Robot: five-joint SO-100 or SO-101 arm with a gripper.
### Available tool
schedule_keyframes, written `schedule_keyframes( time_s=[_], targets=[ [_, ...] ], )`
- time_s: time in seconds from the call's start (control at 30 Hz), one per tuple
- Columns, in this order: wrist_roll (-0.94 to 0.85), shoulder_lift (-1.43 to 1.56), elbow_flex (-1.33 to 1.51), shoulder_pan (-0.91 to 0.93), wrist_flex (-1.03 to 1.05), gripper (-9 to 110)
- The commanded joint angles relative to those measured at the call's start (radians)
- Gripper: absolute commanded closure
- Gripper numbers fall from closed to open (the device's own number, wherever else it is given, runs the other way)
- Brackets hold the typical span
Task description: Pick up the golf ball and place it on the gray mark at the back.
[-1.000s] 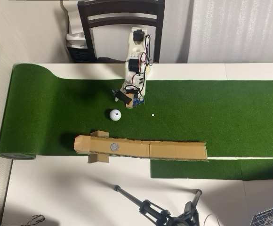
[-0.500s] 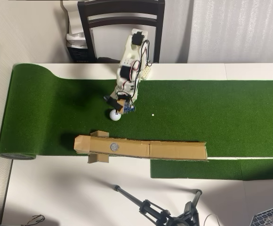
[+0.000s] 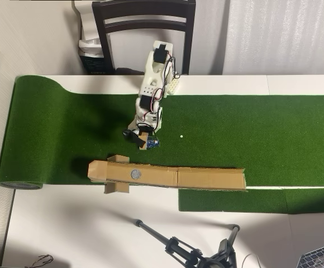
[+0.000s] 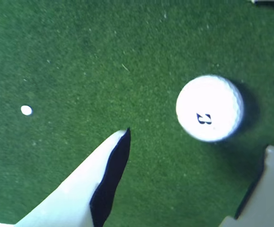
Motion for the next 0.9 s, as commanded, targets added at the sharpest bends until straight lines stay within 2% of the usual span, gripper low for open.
schedule_keyframes(
  time_s=[0.0, 0.87],
  targets=[
    [-0.017, -0.014, -0.092, 0.003, -0.003, 57],
    [-0.107, -0.114, -0.258, 0.080, -0.012, 57]
  ],
)
